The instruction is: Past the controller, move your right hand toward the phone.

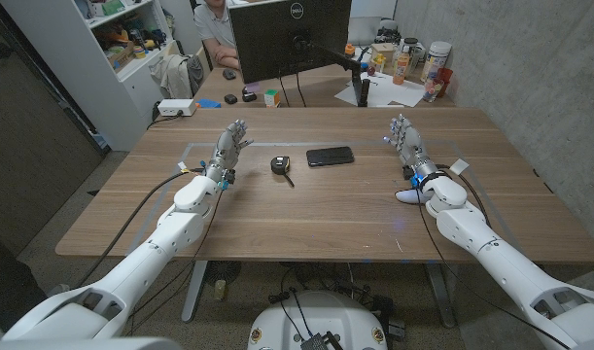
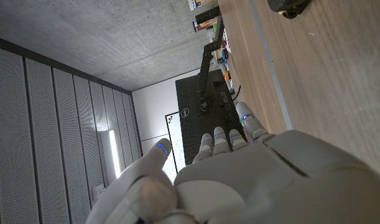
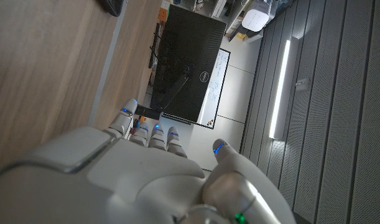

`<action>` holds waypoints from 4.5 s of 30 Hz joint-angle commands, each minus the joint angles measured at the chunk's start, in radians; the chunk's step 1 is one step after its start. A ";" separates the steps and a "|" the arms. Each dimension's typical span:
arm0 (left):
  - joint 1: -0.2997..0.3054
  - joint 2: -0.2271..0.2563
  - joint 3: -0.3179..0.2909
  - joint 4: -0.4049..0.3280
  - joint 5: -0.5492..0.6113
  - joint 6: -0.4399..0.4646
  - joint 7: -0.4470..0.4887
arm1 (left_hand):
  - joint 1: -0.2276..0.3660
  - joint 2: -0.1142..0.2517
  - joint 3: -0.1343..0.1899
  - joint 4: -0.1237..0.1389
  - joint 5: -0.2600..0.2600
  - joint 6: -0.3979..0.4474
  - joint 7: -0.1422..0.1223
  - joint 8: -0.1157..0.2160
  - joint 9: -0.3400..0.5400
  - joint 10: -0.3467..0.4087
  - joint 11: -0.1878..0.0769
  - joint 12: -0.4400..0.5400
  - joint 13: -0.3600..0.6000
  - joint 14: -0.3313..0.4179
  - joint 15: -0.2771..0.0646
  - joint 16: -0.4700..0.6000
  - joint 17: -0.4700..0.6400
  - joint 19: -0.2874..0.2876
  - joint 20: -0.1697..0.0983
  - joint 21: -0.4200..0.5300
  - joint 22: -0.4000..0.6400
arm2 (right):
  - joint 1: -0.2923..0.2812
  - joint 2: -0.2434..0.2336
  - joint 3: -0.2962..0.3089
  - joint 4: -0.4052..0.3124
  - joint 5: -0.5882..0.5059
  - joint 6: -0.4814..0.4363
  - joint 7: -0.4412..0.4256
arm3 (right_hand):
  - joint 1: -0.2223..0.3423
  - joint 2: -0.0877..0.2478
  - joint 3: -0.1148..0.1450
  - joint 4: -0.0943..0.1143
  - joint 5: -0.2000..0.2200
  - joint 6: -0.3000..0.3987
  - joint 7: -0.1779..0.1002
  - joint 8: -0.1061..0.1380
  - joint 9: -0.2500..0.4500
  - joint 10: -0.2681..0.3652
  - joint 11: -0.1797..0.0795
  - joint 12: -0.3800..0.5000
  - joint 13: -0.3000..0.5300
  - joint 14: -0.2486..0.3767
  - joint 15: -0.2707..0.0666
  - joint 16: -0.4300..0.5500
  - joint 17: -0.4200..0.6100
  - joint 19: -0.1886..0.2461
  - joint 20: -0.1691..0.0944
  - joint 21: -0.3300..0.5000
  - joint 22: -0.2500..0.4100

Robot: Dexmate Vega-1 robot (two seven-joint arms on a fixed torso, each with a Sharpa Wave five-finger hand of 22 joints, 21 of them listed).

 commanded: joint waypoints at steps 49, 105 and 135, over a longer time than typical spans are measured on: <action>-0.085 -0.042 0.023 0.130 0.004 0.000 -0.048 | 0.003 0.088 0.008 -0.002 0.004 0.001 0.000 0.005 0.004 -0.006 0.001 0.004 0.003 -0.016 0.001 0.005 0.001 -0.155 0.002 0.004 0.004 | 0.130 0.010 -0.267 -0.166 -0.728 -0.160 -0.330 | 0.127 -0.010 0.005 -0.153 -0.070 0.053 -0.034 0.019 0.003 0.052 0.001 0.010 0.006 0.022 0.039 -0.019 0.000 0.004 0.063 -0.069 0.003; -0.099 -0.049 0.031 0.137 0.020 0.003 -0.030 | 0.003 0.087 0.010 -0.004 0.004 -0.002 0.001 0.003 0.004 -0.008 0.001 0.004 0.003 -0.017 0.002 0.005 0.000 -0.155 0.000 0.000 0.004 | 0.427 0.083 -0.683 0.086 -1.341 -0.604 -0.242 | 0.239 -0.081 0.000 -0.275 -0.095 0.051 -0.183 -0.001 0.014 0.003 -0.137 -0.004 0.014 0.065 -0.008 -0.018 0.010 0.117 0.072 -0.153 0.008; -0.113 -0.062 0.043 0.151 0.031 0.011 -0.023 | 0.005 0.087 0.011 -0.005 0.004 -0.002 -0.001 0.002 0.004 -0.008 0.001 0.004 0.003 -0.018 0.002 0.004 0.000 -0.158 0.000 -0.004 0.004 | 0.423 0.050 -0.674 0.090 -1.270 -0.512 -0.203 | 0.169 -0.082 -0.037 -0.245 -0.093 0.067 -0.179 0.010 0.017 0.041 -0.121 0.013 0.014 0.087 -0.014 -0.005 0.013 0.142 0.071 -0.169 0.009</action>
